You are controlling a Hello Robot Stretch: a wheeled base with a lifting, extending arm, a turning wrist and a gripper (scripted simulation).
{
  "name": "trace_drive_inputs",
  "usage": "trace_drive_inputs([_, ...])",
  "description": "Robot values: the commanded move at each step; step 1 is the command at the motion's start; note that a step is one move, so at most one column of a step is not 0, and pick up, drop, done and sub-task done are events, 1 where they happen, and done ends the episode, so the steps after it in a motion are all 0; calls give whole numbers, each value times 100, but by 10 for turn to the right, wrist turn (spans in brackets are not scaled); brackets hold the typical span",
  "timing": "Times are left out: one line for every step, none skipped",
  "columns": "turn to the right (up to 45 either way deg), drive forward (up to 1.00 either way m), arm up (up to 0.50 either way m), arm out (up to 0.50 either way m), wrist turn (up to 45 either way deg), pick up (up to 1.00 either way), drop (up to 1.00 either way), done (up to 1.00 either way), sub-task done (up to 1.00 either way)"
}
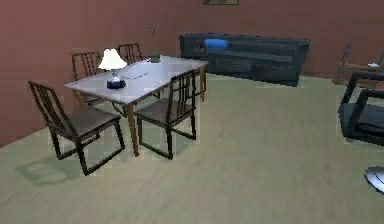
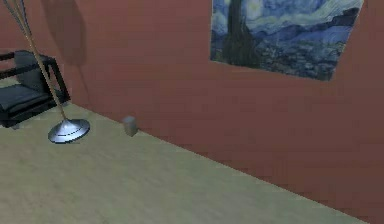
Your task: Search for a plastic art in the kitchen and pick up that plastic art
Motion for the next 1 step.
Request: trace_drive_inputs([300, 0, 0, 0, 0, 0, 0, 0, 0])
